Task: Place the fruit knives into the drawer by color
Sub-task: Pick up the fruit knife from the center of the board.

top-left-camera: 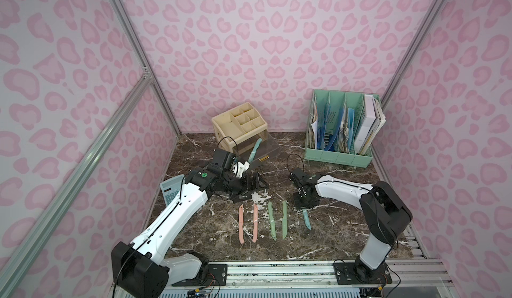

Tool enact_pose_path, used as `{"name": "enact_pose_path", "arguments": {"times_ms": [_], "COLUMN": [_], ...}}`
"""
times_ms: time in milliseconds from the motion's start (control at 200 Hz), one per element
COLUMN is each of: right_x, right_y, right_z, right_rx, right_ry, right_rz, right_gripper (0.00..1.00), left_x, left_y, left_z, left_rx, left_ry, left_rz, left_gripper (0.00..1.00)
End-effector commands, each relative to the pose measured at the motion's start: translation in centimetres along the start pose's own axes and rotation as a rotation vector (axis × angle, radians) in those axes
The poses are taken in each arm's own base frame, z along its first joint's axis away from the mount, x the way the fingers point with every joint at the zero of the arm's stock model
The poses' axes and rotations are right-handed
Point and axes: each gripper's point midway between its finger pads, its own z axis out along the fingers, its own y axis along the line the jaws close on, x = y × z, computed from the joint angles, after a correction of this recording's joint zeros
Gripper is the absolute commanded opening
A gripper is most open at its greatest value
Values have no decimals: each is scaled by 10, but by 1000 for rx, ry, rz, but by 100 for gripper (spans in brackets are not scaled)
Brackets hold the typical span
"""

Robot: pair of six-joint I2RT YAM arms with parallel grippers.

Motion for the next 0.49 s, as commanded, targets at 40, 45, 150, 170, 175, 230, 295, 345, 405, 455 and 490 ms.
{"name": "enact_pose_path", "arguments": {"times_ms": [40,45,150,170,175,230,295,345,405,455,490], "right_x": [-9,-9,-17,-19,-20,-24,-30,-35,-42,-51,-55], "right_y": [1,1,6,8,8,11,16,21,26,31,35], "right_z": [-22,-23,-41,-44,-45,-55,-67,-77,-89,-102,-109], "right_rx": [-4,-5,-32,-39,-39,-57,-80,-103,-125,-148,-162], "right_ry": [-27,-27,-50,-56,-57,-70,-86,-100,-116,-138,-147], "right_rz": [-6,-6,1,5,4,9,17,21,24,28,30], "right_gripper": [6,6,6,6,6,6,6,6,6,6,6], "left_x": [-6,-6,-11,-13,-13,-16,-21,-25,-30,-35,-37], "left_y": [-7,-8,-12,-13,-14,-17,-20,-22,-24,-24,-25], "left_z": [-4,-4,-6,-7,-7,-8,-10,-13,-17,-20,-22], "left_rx": [-12,-11,-23,-23,-23,-23,-25,-24,-25,-26,-23], "left_ry": [-4,-4,-5,-7,-7,-8,-17,-26,-38,-43,-47], "left_rz": [38,40,56,58,60,66,73,78,83,80,80], "left_gripper": [99,99,99,99,99,99,99,99,99,99,99]}}
